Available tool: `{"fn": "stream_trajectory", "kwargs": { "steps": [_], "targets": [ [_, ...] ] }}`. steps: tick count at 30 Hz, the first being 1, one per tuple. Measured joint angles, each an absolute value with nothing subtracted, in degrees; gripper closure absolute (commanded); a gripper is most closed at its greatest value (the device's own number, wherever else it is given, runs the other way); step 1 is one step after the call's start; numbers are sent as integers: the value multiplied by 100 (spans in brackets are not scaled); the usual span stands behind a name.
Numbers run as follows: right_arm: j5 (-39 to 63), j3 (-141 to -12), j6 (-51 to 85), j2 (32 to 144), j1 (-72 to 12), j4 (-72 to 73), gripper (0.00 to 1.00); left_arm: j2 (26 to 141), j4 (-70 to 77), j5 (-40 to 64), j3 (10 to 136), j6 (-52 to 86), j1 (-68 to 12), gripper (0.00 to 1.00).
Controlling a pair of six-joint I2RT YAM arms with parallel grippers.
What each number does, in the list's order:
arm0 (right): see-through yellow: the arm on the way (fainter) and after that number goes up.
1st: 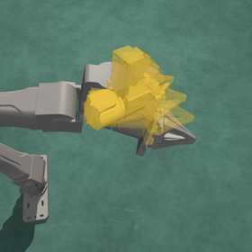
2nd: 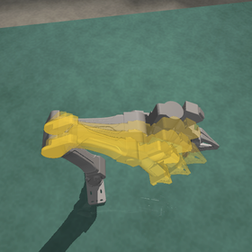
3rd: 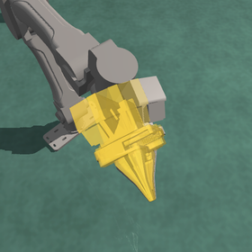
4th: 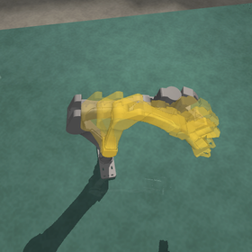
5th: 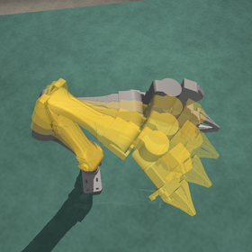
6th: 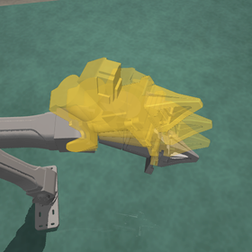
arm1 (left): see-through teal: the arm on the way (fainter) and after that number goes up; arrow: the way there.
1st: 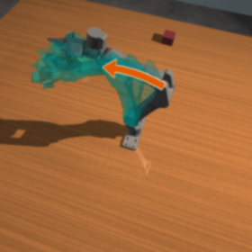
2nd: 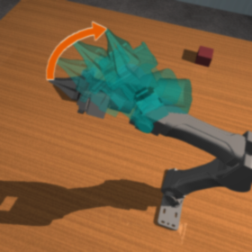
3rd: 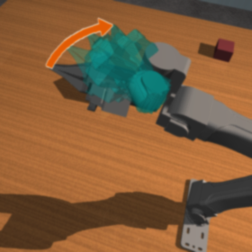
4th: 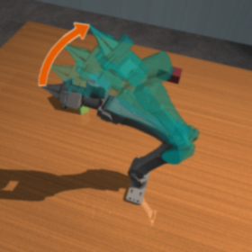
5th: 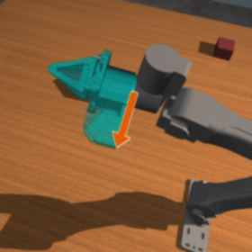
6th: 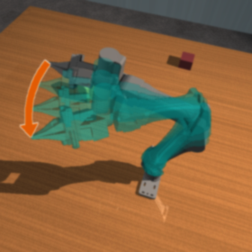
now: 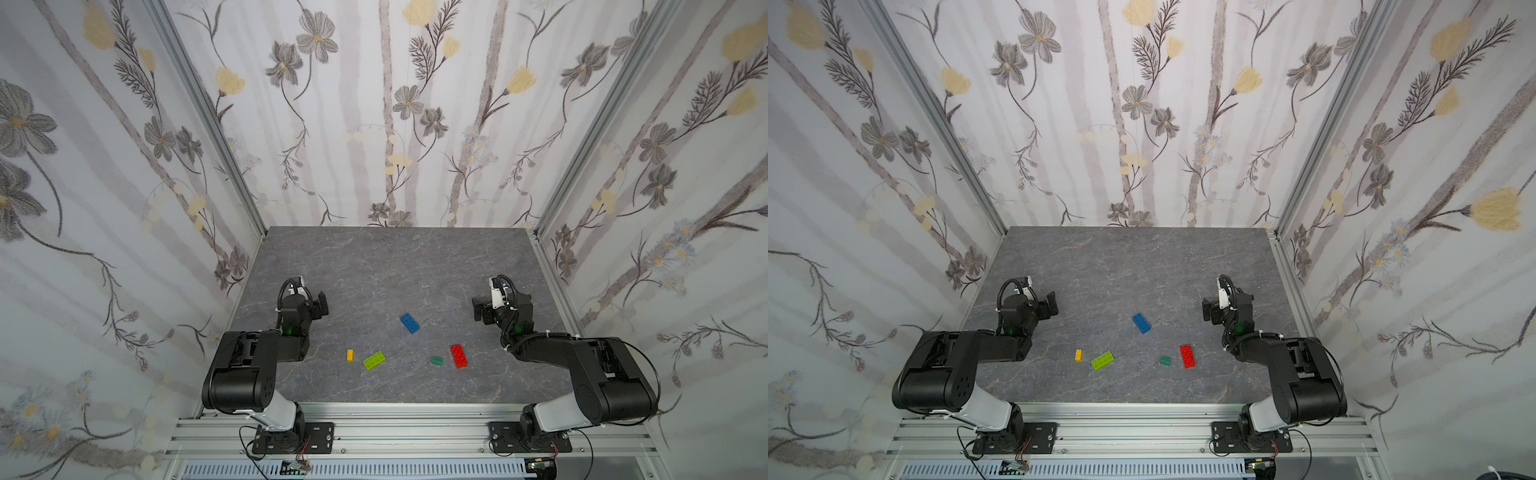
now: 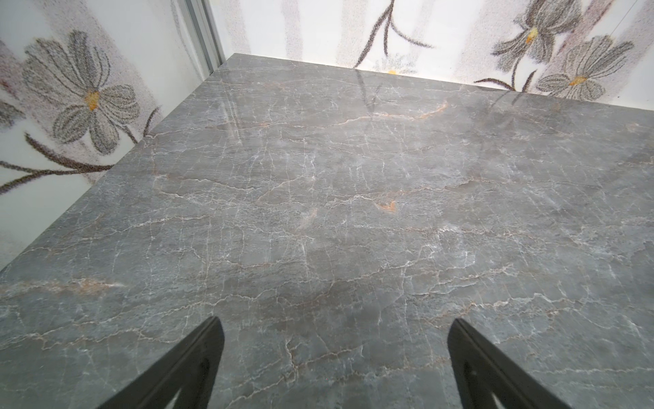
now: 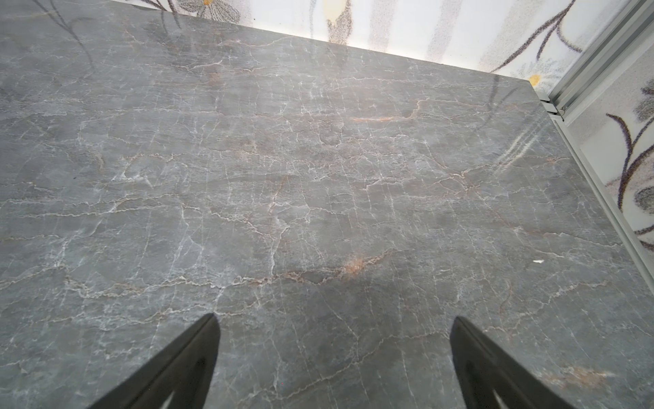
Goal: Assemble the number 5 with lego
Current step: Pick up the lego brick from the center of the board.
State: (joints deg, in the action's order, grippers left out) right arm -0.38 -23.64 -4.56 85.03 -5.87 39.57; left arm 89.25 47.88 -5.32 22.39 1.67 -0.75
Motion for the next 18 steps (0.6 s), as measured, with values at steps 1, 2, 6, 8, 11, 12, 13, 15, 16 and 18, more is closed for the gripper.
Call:
{"fn": "stream_trajectory", "kwargs": {
  "steps": [1, 2, 6, 8, 11, 12, 13, 15, 16, 18],
  "targets": [
    [-38, -2364, -456, 8503, -587, 3957, 0, 8925, 4788, -532, 2239, 167, -75, 0],
    [-38, -2375, -454, 8499, -589, 3951, 0, 8925, 4788, -532, 2239, 167, -75, 0],
    [-40, -2823, -454, 8027, -600, 3282, 0, 8573, 3966, -530, 2720, 165, -82, 0],
    [-47, -3002, -451, 7760, -600, 3072, 0, 8313, 3522, -534, 3168, 169, -84, 0],
    [-126, -3247, -248, 7419, -600, 2416, 0, 7861, 2869, -582, 3459, 351, -97, 0],
    [-128, -3328, -113, 7297, -600, 2198, 0, 7686, 2541, -578, 3555, 499, -84, 0],
    [-128, -3426, 75, 7170, -596, 1959, 0, 7531, 2272, -558, 3645, 683, -73, 0],
    [-108, -3706, 620, 6967, -580, 1378, 0, 7266, 1763, -484, 3844, 1201, -47, 0],
    [-126, -3881, 985, 6917, -572, 1063, 0, 7135, 1479, -432, 3955, 1500, -30, 0],
    [-102, -4147, 1518, 6919, -508, 565, 9, 6987, 1079, -248, 4108, 1949, -8, 11]
  ]
}}
